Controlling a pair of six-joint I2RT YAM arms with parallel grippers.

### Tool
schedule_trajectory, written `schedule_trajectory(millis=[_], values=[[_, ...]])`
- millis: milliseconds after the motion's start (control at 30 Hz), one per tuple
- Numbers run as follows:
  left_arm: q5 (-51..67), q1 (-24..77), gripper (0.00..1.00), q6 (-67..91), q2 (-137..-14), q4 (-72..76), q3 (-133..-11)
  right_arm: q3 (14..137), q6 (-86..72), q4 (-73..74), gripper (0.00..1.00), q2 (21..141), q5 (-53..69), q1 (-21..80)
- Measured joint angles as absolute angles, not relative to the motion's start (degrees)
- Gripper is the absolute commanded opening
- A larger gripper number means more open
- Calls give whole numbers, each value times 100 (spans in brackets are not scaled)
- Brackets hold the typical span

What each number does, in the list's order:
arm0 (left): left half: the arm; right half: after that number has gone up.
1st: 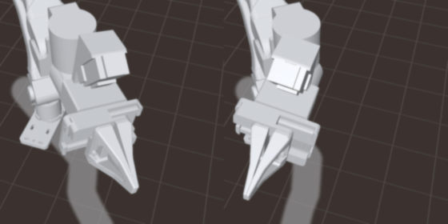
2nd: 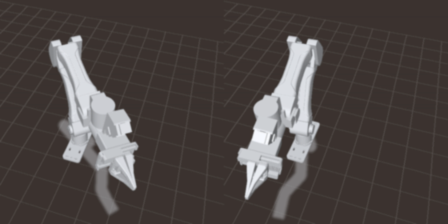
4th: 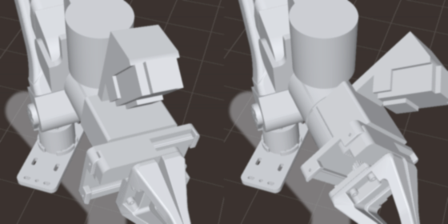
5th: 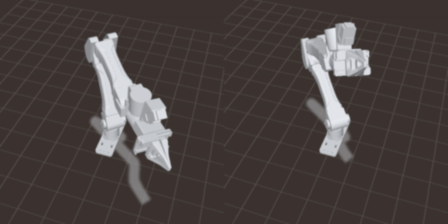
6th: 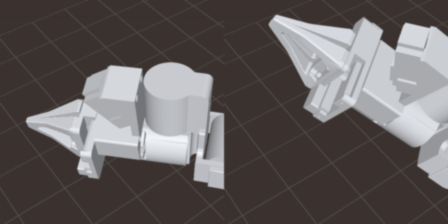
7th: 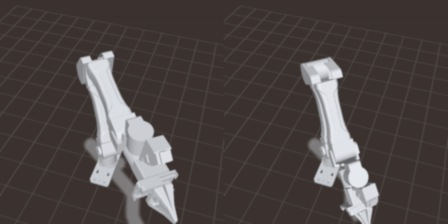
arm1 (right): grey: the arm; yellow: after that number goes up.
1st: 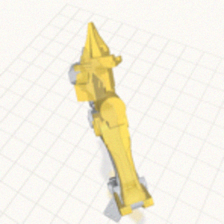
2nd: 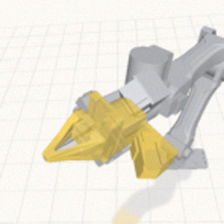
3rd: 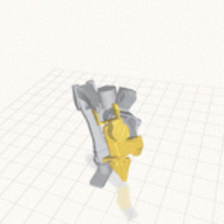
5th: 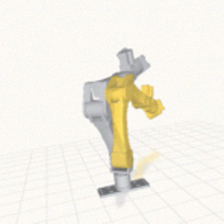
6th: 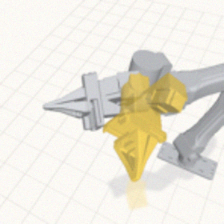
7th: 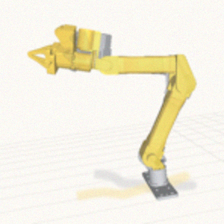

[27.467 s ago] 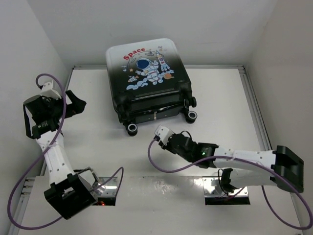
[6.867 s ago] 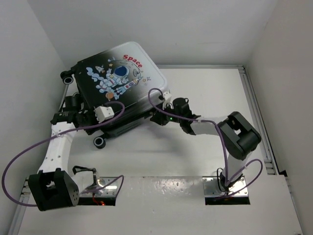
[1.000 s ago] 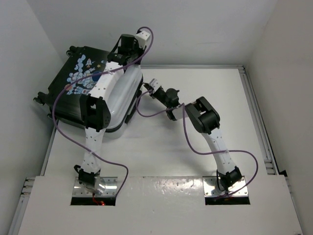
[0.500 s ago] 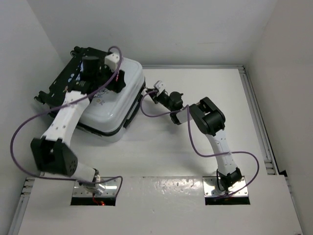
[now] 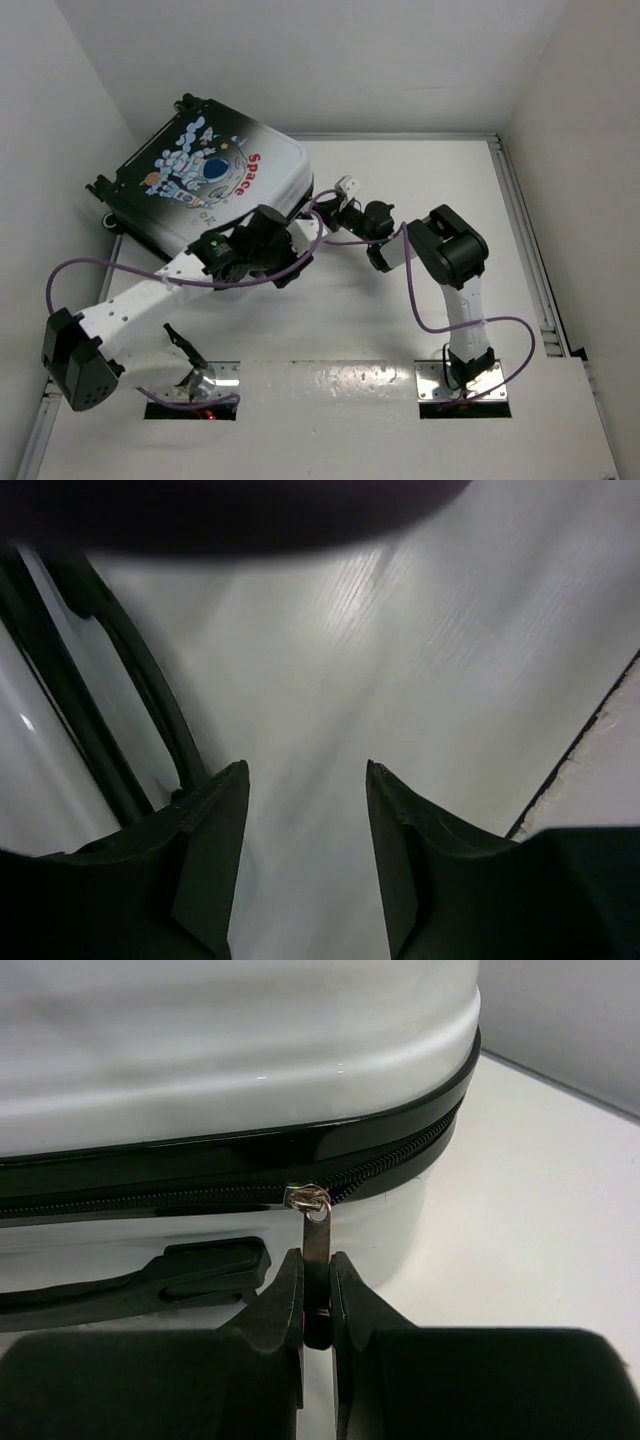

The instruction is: Pack the luggage

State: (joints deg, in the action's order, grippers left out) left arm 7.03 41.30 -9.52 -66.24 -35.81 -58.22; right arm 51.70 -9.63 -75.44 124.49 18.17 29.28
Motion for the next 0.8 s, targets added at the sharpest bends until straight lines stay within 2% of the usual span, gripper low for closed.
schedule_trajectory(millis=[367, 800], values=[[-1529, 4995, 55, -71, -7776, -3013, -5437, 3979, -1168, -7581, 0, 11590, 1817, 2460], [-2716, 5249, 58, 93, -8899, -1922, -5522, 3739, -1352, -7579, 0, 11404, 1763, 2453]])
